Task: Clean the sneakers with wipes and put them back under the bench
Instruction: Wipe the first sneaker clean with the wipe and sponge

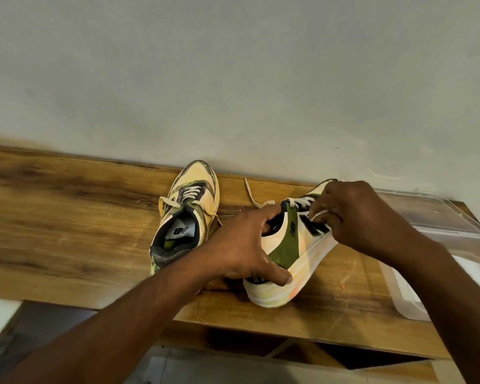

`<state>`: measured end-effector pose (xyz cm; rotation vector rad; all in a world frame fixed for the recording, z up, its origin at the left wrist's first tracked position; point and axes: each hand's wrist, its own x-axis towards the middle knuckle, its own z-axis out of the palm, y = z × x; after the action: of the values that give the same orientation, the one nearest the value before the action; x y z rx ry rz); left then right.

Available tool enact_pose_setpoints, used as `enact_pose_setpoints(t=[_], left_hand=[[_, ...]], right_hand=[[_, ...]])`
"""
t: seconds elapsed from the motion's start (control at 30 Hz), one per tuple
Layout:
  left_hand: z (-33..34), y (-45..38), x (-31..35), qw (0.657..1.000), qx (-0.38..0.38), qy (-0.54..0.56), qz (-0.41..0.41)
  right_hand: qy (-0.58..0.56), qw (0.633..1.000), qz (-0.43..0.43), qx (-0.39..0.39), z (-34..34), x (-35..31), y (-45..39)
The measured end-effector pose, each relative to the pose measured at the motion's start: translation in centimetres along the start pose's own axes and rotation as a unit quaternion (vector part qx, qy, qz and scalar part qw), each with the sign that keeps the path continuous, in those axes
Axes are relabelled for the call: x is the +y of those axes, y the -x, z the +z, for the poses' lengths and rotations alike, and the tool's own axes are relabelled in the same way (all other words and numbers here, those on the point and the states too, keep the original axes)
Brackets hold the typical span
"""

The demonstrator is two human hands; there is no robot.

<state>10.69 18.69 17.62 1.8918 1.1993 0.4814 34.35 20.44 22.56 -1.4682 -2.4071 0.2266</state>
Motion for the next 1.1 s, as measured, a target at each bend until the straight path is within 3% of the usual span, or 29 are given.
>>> enact_pose_setpoints(t=[0.33,0.47,0.53,0.7,0.93,1.1], left_hand=[[-0.3,0.3,0.4,1.0,0.004,0.007,0.0],[-0.1,0.3,0.6,1.0,0.014,0.017,-0.004],[-0.1,0.3,0.5,1.0,0.01,0.019,0.0],[-0.4,0.3,0.3,0.999,0.016,0.027,-0.009],[-1.5,0.4,-0.9,0.996,0.038,0.066,-0.039],[-1.6,0.4,-0.6,0.996,0.025,0.069,-0.044]], right_hand=[[-0.019,0.996,0.033,0.081,1.9,-1.6,-0.4],[-0.1,0.993,0.041,0.054,0.5,-2.3,0.8],[-0.074,0.996,0.036,0.043,0.3,-2.0,0.9],[-0.04,0.991,0.063,0.11,-0.1,-1.3,1.1],[-0.127,0.992,0.014,0.018,1.1,-4.2,2.3],[-0.013,0.991,0.044,0.126,1.2,-2.1,1.4]])
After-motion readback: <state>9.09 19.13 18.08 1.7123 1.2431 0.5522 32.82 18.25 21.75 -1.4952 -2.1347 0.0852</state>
